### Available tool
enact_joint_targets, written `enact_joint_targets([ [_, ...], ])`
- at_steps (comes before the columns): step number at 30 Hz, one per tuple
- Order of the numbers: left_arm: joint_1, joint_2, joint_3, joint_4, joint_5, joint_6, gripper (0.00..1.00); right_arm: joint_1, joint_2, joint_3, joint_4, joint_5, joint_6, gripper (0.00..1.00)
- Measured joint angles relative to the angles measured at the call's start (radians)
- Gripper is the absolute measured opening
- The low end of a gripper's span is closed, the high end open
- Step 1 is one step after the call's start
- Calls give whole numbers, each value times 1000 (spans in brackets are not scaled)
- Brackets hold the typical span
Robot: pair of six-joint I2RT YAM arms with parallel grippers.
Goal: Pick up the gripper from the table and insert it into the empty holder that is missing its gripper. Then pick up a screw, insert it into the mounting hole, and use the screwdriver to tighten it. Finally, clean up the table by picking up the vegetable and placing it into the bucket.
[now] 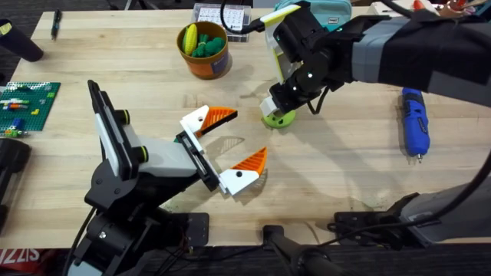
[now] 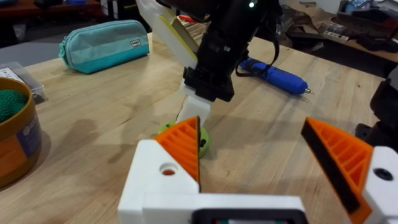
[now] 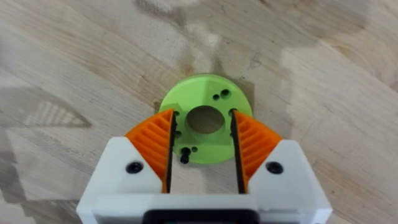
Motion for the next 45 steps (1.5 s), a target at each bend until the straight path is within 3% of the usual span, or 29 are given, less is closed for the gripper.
enact_joint_targets([
  [16, 0, 0, 0, 0, 0, -1, 990, 0, -16, 0, -66, -81, 31, 511],
  [25, 0, 0, 0, 0, 0, -1, 990, 56, -135, -2, -149, 34, 76, 511],
  [32, 0, 0, 0, 0, 0, -1, 990, 203, -123, -77, -83, 188, 161, 511],
  [45, 0, 0, 0, 0, 0, -1, 990, 191, -82, -80, -53, 218, 196, 511],
])
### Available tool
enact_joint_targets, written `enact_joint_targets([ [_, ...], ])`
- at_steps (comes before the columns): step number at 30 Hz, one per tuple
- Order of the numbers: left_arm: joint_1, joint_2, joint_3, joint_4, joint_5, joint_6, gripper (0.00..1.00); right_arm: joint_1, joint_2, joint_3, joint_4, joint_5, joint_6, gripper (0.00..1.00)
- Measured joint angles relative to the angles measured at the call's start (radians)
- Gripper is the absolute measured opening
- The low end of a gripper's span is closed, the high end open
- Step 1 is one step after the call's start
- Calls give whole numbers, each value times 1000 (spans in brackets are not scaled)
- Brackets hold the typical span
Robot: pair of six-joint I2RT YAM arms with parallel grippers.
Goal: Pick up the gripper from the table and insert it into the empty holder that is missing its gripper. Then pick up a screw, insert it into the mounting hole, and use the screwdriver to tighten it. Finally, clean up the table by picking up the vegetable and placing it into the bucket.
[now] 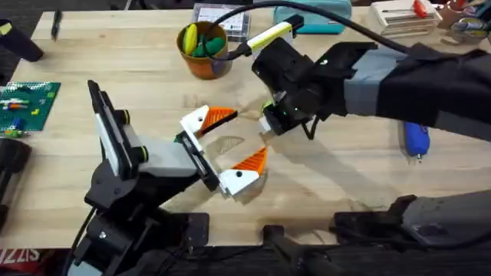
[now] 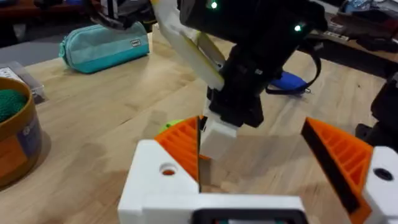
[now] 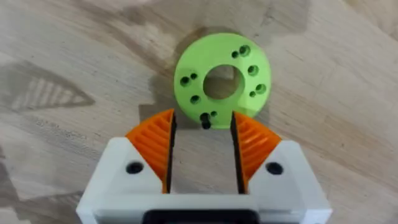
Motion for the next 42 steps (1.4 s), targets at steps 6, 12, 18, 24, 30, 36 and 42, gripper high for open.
enact_joint_targets([
  [6, 0, 0, 0, 0, 0, 0, 990, 0, 9, 0, 1, 0, 0, 511],
  [12, 0, 0, 0, 0, 0, 0, 990, 0, 13, 0, -2, 0, 0, 511],
  [18, 0, 0, 0, 0, 0, 0, 990, 0, 13, -1, -4, -1, 2, 421],
  [24, 0, 0, 0, 0, 0, 0, 990, 0, 13, -2, -11, -1, 14, 190],
  [30, 0, 0, 0, 0, 0, 0, 990, 0, 13, -5, -10, -1, 14, 185],
  [36, 0, 0, 0, 0, 0, 0, 990, 0, 13, -17, -10, -1, 14, 121],
  [42, 0, 0, 0, 0, 0, 0, 990, 0, 13, -17, 0, -1, 15, 11],
])
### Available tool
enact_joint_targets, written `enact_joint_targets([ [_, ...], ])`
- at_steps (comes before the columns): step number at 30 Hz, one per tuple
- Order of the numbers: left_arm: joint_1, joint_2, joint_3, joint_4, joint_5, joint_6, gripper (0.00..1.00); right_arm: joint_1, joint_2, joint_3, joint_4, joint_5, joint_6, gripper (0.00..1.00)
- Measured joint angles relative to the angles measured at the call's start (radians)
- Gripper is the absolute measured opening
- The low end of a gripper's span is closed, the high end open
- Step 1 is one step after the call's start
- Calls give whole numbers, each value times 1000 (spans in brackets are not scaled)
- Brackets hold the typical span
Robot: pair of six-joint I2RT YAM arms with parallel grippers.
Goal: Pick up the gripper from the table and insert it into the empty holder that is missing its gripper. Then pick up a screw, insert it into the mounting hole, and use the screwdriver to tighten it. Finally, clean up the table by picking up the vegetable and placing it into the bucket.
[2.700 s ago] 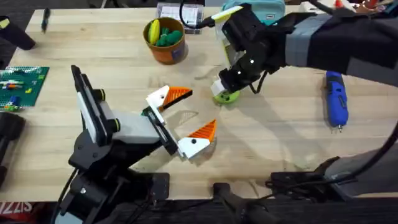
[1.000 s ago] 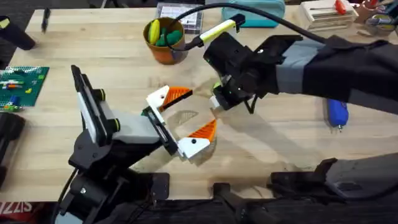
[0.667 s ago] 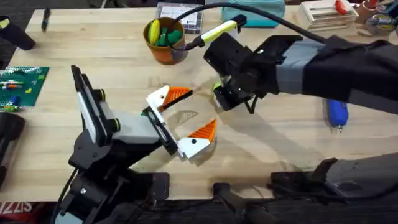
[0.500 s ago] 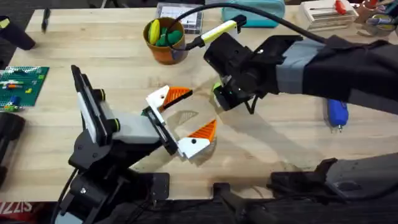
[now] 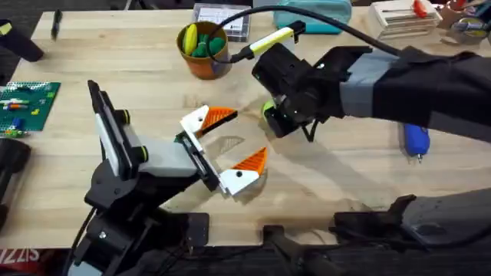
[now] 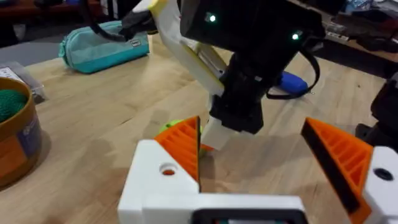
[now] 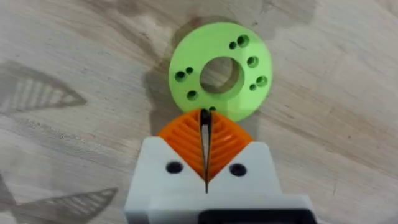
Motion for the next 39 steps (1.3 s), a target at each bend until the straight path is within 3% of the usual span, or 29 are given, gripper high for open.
enact_joint_targets([
  [12, 0, 0, 0, 0, 0, 0, 990, 0, -4, 0, 0, 0, -1, 8],
  [20, 0, 0, 0, 0, 0, 0, 990, 0, -86, 48, -74, 0, -4, 8],
  [30, 0, 0, 0, 0, 0, 0, 990, -2, -138, 253, -200, -21, -70, 7],
  [39, 0, 0, 0, 0, 0, 0, 990, -63, -90, 482, -280, -246, -150, 7],
])
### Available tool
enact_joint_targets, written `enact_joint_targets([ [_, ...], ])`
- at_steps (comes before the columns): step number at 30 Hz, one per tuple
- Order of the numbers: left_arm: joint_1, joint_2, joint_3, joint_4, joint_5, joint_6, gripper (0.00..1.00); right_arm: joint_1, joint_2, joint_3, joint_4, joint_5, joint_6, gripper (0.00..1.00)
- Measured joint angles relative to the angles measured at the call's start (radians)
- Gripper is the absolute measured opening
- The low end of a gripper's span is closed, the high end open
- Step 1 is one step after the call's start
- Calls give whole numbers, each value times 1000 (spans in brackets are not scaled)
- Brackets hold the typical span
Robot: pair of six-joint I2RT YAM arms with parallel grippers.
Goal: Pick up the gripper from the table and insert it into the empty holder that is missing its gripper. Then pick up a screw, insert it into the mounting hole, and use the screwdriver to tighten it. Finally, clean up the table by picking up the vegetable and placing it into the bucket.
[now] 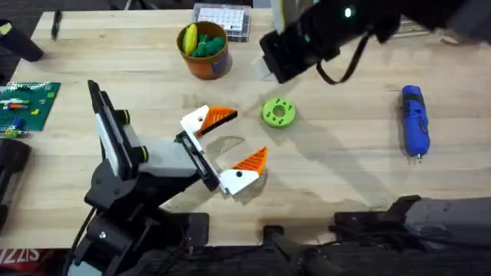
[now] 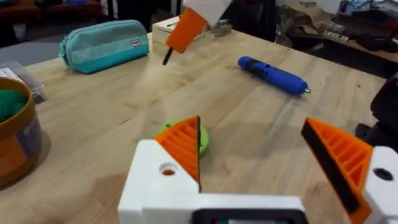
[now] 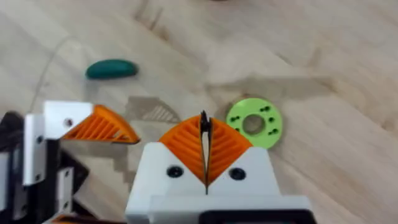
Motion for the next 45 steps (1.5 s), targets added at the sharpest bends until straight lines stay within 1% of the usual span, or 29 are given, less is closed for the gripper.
enact_joint_targets([
  [5, 0, 0, 0, 0, 0, 0, 990, 17, 88, 136, -90, -124, -60, 7],
  [6, 0, 0, 0, 0, 0, 0, 990, 26, 96, 153, -91, -141, -71, 7],
  [7, 0, 0, 0, 0, 0, 0, 990, 54, 102, 192, -98, -173, -98, 7],
  [9, 0, 0, 0, 0, 0, 0, 990, 75, 100, 212, -101, -187, -110, 7],
  [20, 0, 0, 0, 0, 0, 0, 990, 204, 99, 220, -101, -208, -132, 7],
  [26, 0, 0, 0, 0, 0, 0, 990, 214, 110, 220, -103, -207, -135, 7],
  [33, 0, 0, 0, 0, 0, 0, 990, 245, 155, 220, -106, -207, -135, 7],
  [45, 0, 0, 0, 0, 0, 0, 990, 247, 179, 220, -106, -207, -135, 7],
])
